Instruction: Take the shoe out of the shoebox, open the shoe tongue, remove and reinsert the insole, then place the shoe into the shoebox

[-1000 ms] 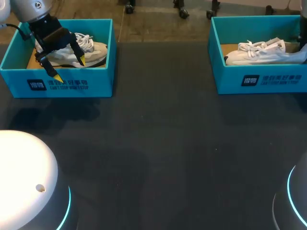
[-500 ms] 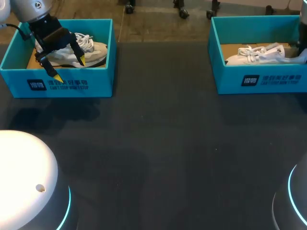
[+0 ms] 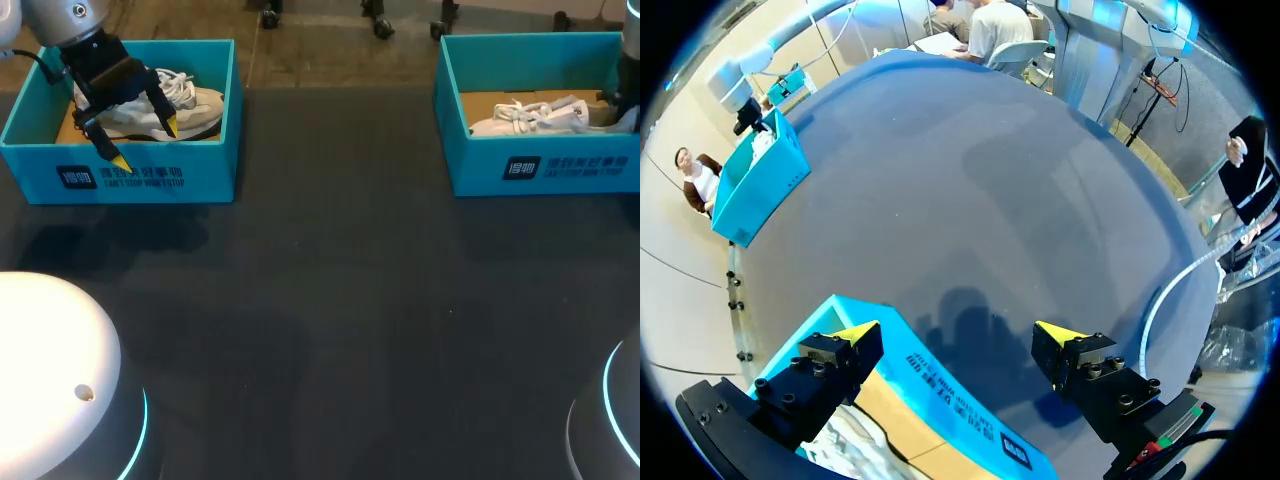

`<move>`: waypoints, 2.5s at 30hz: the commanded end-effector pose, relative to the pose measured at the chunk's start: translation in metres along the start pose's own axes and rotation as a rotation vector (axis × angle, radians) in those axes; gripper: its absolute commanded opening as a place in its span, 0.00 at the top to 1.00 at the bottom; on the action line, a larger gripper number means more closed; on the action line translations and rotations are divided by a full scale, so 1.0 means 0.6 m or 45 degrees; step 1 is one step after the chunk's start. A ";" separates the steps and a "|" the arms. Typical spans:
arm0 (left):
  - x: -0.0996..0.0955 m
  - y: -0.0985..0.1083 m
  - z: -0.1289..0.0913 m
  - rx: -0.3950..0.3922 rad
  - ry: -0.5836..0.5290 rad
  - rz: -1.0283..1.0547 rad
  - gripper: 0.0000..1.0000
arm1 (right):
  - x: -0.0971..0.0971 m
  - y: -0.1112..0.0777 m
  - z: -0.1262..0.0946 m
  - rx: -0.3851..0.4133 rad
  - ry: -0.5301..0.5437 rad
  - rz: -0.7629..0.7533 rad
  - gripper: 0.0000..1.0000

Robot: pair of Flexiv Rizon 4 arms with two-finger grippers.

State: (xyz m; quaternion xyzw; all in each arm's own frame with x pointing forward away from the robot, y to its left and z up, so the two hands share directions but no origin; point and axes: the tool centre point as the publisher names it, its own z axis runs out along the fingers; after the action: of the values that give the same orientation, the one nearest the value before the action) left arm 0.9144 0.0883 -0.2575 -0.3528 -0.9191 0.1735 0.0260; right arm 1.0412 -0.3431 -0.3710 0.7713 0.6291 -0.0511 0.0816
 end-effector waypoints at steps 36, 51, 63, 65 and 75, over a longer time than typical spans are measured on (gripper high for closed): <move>-0.001 0.001 -0.001 -0.002 0.004 0.001 0.00 | -0.009 -0.002 -0.007 0.083 0.015 0.006 0.11; -0.001 0.001 -0.001 -0.002 0.004 0.001 0.00 | -0.015 -0.025 -0.121 0.018 -0.010 0.016 0.00; -0.001 0.001 -0.001 -0.002 0.004 0.001 0.00 | -0.013 -0.104 -0.234 0.036 0.102 0.008 0.00; -0.001 0.001 -0.001 -0.002 0.004 0.001 0.00 | -0.009 -0.119 -0.246 0.061 0.102 0.007 0.00; -0.001 0.001 -0.001 -0.002 0.004 0.001 0.00 | 0.001 -0.196 -0.281 0.089 0.130 0.043 0.00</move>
State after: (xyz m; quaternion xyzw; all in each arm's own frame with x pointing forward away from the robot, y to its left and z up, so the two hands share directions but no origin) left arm 0.9144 0.0883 -0.2575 -0.3528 -0.9191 0.1735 0.0260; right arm 0.9425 -0.2901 -0.2166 0.7849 0.6178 -0.0471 0.0081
